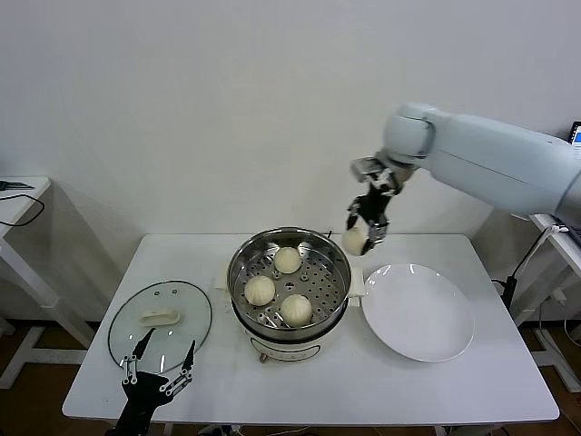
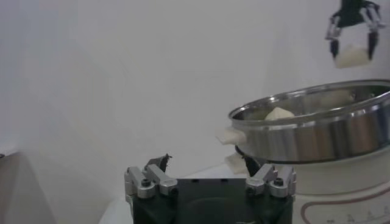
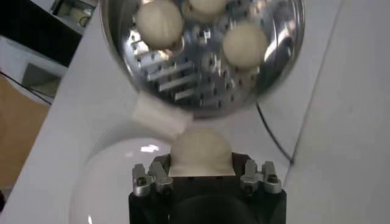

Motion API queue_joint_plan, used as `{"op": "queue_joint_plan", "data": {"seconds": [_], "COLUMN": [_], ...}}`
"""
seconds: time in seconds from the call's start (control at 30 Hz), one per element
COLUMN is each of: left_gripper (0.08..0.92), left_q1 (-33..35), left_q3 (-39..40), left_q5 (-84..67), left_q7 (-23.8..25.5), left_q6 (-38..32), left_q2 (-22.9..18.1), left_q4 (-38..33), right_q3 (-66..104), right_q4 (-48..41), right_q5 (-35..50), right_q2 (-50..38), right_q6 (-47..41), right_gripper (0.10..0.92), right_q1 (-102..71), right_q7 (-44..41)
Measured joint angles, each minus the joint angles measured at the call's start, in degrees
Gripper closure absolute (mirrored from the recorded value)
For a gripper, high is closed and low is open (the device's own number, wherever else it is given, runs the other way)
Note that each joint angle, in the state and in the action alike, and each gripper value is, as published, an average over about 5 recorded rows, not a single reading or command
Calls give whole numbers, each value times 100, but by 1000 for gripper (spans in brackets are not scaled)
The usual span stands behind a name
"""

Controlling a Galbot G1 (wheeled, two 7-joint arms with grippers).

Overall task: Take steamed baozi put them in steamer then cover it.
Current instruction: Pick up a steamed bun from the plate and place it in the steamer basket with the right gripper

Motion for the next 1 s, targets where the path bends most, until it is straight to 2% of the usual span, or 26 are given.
{"op": "queue_joint_plan", "data": {"seconds": [0.37,1.0], "left_gripper": [177,177], "left_q1": [-22,-18], "left_q3": [-11,-79], "left_q5": [-12,-28], "left_q7": [-3,-14], "left_q6": [-1,-27], "left_q2": [-3,-17], "left_q4": [2,42], "right_q3": [-462,-587], "right_q4": [330,242], "right_q5": [259,-10], "right_q2": [531,799], "right_q6": [-393,-576], "right_gripper": [372,372], "right_q1": [86,-460], "right_q7": [506,942]}}
